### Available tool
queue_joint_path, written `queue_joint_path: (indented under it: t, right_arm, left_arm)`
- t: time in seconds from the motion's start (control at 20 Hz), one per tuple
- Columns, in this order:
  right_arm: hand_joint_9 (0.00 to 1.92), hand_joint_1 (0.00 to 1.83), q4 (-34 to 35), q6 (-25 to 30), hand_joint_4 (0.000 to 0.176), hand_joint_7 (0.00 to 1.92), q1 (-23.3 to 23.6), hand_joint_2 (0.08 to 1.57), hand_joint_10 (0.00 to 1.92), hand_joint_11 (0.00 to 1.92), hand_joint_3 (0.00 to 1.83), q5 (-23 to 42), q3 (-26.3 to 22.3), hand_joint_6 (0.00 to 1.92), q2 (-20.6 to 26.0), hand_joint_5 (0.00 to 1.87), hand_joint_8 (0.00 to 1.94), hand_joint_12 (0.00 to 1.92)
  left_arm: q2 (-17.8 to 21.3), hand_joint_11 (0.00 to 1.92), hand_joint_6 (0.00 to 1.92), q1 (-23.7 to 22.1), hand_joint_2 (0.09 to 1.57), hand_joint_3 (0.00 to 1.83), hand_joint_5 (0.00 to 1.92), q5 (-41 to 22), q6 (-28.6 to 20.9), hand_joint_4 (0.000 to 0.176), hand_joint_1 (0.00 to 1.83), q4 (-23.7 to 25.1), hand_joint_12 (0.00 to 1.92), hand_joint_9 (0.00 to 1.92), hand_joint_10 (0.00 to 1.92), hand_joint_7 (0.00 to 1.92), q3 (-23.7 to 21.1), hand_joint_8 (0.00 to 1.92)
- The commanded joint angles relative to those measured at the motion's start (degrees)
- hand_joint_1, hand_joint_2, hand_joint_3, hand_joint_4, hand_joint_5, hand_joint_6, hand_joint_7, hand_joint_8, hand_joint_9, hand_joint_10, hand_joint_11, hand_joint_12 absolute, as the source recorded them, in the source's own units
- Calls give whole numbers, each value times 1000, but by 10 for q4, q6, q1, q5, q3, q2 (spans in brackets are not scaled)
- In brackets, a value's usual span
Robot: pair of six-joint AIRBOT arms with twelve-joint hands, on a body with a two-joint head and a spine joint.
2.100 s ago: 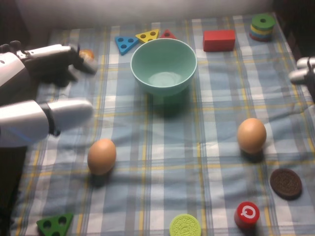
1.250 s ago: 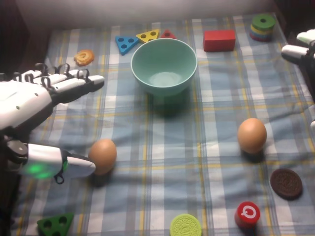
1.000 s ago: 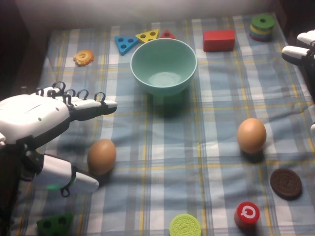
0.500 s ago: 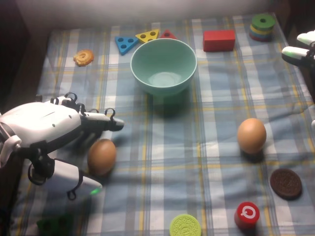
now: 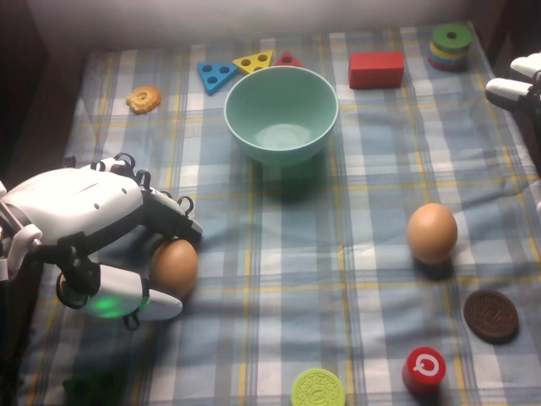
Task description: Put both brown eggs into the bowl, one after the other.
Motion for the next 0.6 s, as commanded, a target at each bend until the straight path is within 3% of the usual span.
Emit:
queue_joint_path:
  t: [0.0,0.05,0.25,0.3,0.35,0.4,0.45,0.5,0.55]
  right_arm:
    - [0,411,16,3,131,0,0,1270,0,0,10,68,1,0,2,0,0,0]
    - [0,388,17,3,148,0,0,1265,0,0,6,68,1,0,2,0,0,0]
    - [0,365,18,3,154,0,-1,1265,0,0,2,68,1,0,2,0,0,0]
    - [0,357,18,3,147,0,-1,1260,0,0,0,68,1,0,2,0,0,0]
    - [0,360,18,3,145,0,-1,1264,0,0,1,68,1,0,2,0,0,0]
    - [0,359,18,3,138,0,-1,1264,0,0,1,68,1,0,2,0,0,0]
    - [0,360,18,3,131,0,-1,1263,0,1,1,68,1,0,2,0,0,0]
    - [0,364,18,3,131,0,-1,1259,0,0,0,68,1,0,2,0,0,0]
    - [0,355,18,3,126,0,-1,1256,0,0,0,68,0,0,2,0,0,0]
  left_arm:
    - [-5,29,8,-5,884,0,786,-43,-2,90,863,2,1113,735,50,780,2,35]
    - [-5,24,4,-5,882,0,787,-44,-2,88,862,1,1107,727,47,781,3,33]
    - [-5,100,5,-5,904,0,785,-56,-2,74,898,-14,1138,770,71,811,7,44]
    - [-5,67,3,-5,914,1,809,-62,-2,63,933,-18,1091,765,77,828,7,52]
    - [-4,44,10,-7,942,9,838,-70,-2,37,990,-23,1068,795,93,891,8,81]
    - [-4,20,6,-12,985,6,865,-80,-2,42,941,-30,1062,808,102,949,11,111]
    - [-4,3,7,-17,1030,7,899,-89,-2,31,885,-33,1109,862,121,1071,13,151]
    - [-4,0,1,-26,1066,0,889,-100,-2,50,821,-35,1050,877,101,1149,16,109]
    - [-4,0,1,-31,1081,0,904,-104,-2,48,834,-35,1011,901,73,1202,18,56]
